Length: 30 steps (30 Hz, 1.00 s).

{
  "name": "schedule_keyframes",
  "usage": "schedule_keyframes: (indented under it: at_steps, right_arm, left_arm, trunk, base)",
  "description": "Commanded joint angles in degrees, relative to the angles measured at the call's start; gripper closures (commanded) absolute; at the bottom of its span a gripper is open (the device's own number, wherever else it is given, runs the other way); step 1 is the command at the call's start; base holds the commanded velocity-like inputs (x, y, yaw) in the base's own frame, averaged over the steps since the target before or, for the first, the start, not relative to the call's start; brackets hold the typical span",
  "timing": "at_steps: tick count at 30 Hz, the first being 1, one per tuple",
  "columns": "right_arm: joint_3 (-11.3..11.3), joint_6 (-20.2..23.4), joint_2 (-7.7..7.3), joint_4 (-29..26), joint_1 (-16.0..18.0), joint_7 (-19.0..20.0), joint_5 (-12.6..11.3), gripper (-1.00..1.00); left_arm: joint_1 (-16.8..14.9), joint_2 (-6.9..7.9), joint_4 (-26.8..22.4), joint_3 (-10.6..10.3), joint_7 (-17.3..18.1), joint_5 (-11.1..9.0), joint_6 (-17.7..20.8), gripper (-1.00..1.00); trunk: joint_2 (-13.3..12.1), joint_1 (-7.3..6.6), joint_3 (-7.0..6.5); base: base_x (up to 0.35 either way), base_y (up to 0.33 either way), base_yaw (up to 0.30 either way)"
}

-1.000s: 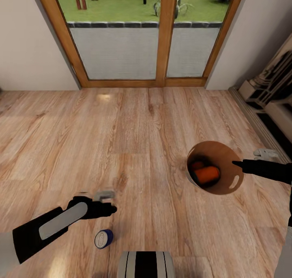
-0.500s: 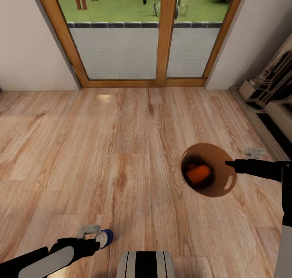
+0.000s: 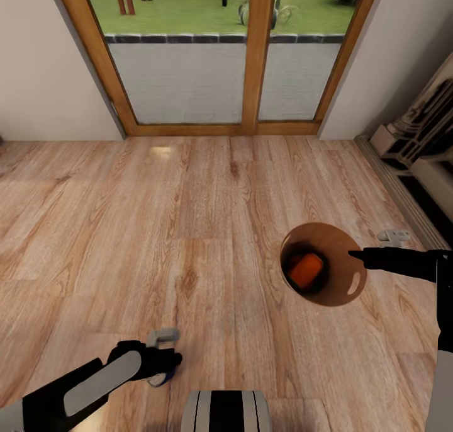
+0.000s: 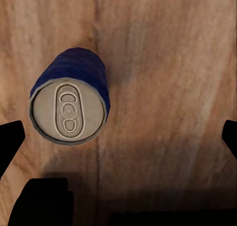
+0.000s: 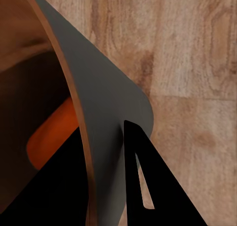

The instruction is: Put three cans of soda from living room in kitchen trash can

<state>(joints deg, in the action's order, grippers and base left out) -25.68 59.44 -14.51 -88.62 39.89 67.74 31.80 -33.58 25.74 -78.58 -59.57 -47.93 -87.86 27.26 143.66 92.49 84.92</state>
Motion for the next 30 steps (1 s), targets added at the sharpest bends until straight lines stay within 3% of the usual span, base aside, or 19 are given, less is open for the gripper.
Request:
schedule_keyframes:
  at_steps: [1,4,9,12,15,16,18,20,22,24,30]
  right_arm:
    - [0.02,0.56,0.01,-0.03,0.01,0.16,-0.77,1.00]
    - [0.02,0.56,0.01,-0.06,0.05,0.19,-0.77,1.00]
    - [0.02,0.56,0.08,-0.06,0.02,0.19,-0.77,1.00]
    - [0.03,0.56,0.09,-0.06,0.03,0.19,-0.77,1.00]
    - [0.09,0.56,0.15,-0.06,0.02,0.19,-0.77,1.00]
    - [0.11,0.56,0.17,-0.06,0.02,0.17,-0.77,1.00]
    - [0.15,0.56,0.18,-0.06,0.02,0.13,-0.77,1.00]
    - [0.14,0.56,0.18,-0.05,0.01,0.11,-0.77,1.00]
    - [0.16,0.56,0.18,-0.06,0.01,0.11,-0.76,1.00]
    - [0.13,0.56,0.18,-0.06,0.01,0.11,-0.77,1.00]
    - [0.10,0.56,0.18,-0.04,0.01,0.11,-0.76,1.00]
  left_arm:
    - [0.01,-0.47,0.23,0.71,0.01,0.59,0.57,-1.00]
    - [0.01,-1.23,0.74,1.90,0.03,1.71,1.51,-1.00]
    - [0.01,-1.37,2.27,2.19,-0.05,2.11,1.56,-1.00]
    - [0.01,-2.05,6.15,3.89,0.27,4.43,1.68,-1.00]
    - [0.01,-3.82,9.39,5.74,0.57,7.46,2.45,-1.00]
    - [0.01,-5.84,11.74,6.96,1.02,10.04,3.91,-1.00]
    - [0.01,-7.37,13.39,8.39,1.90,12.15,4.70,-1.00]
    - [0.01,-8.93,15.42,10.49,4.13,15.18,5.16,-1.00]
    - [0.01,-10.05,17.64,11.16,5.93,16.97,5.24,-1.00]
    - [0.01,-11.27,20.27,11.40,7.01,17.96,5.25,-1.00]
    - [-0.07,-11.81,21.88,11.60,7.32,18.20,4.95,-1.00]
  trunk:
    - [0.00,-0.01,0.00]
    - [0.00,-0.01,0.00]
    - [0.00,-0.01,0.00]
    - [0.00,-0.01,0.00]
    - [0.00,-0.01,0.00]
    - [0.00,-0.01,0.00]
    - [0.00,-0.01,0.00]
    - [0.00,-0.01,0.00]
    - [0.00,-0.01,0.00]
    - [0.00,-0.01,0.00]
    - [0.00,-0.01,0.00]
  base:
    - [0.000,0.000,0.000]
    - [0.000,0.000,0.000]
    - [0.000,0.000,0.000]
    - [0.000,0.000,0.000]
    - [0.000,0.000,0.000]
    - [0.000,0.000,0.000]
    - [0.000,0.000,0.000]
    - [0.000,0.000,0.000]
    - [0.000,0.000,0.000]
    - [0.000,0.000,0.000]
    - [0.000,0.000,0.000]
